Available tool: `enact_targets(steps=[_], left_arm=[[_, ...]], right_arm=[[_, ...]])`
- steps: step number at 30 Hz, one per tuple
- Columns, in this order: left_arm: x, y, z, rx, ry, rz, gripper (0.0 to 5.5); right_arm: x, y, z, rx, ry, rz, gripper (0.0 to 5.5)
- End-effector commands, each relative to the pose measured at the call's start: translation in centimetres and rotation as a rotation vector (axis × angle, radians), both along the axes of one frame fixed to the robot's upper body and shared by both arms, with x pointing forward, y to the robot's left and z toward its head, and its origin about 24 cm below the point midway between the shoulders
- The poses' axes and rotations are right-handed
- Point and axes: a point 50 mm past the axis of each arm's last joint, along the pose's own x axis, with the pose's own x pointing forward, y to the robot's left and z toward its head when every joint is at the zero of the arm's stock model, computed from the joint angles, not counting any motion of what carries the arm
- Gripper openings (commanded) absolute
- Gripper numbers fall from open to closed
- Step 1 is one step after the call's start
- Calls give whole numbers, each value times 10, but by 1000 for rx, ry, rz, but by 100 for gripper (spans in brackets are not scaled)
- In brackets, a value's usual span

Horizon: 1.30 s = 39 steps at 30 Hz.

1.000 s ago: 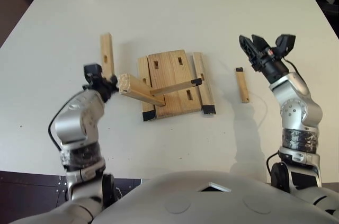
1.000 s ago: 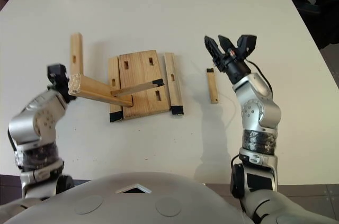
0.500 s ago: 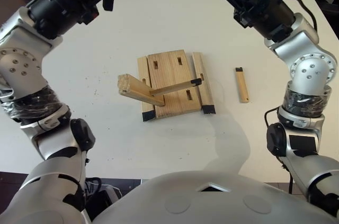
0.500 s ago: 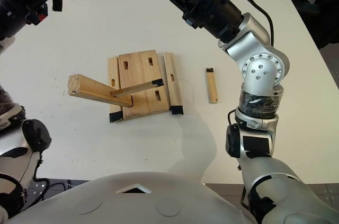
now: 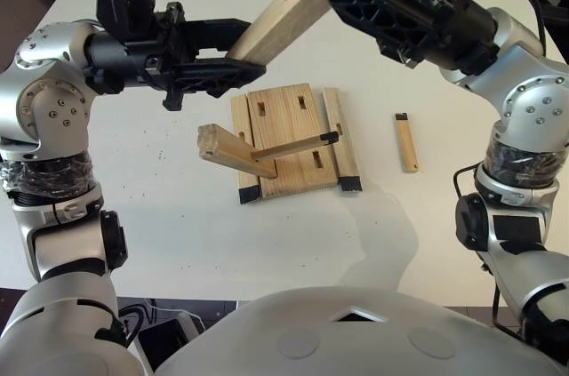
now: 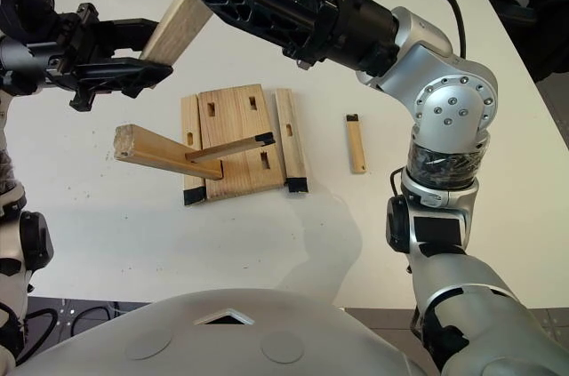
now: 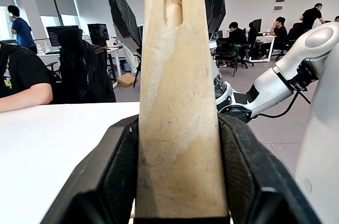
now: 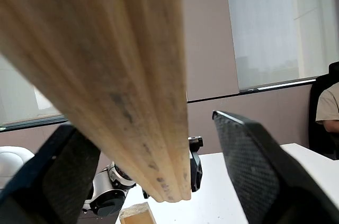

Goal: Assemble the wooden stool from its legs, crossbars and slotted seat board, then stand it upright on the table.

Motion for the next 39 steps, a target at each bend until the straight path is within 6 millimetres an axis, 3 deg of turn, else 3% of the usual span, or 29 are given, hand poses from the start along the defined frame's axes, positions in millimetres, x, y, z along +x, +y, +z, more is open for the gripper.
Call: enact_targets(steps=[1, 4, 14, 24, 25, 30, 33, 35, 39], left_arm=[[-1, -1, -4, 36, 3, -3, 201], [-1, -1, -6, 43, 7, 1, 201], [-3, 0, -15, 94, 31, 3, 201], [5, -2, -17, 133, 11, 96, 201], [8, -2, -17, 130, 3, 127, 237], [14, -1, -14, 125, -14, 187, 310], [20, 12, -17, 123, -17, 282, 312], [20, 22, -30, 150, 6, 346, 312], [21, 68, -93, 340, 106, 612, 312]], right_arm=[[-5, 2, 6, -17, -49, 23, 362], [-6, 2, 5, -20, -53, 22, 362], [-8, 0, 1, -9, -56, -1, 217], [-8, -2, -1, -4, -63, -34, 209], [-8, -2, -1, -4, -61, -39, 209], [-4, -6, -6, -20, -50, -105, 209], [1, -15, -14, -55, -43, -160, 208], [7, -23, -20, -90, -43, -215, 208], [25, -46, -34, -231, -96, -372, 200]])
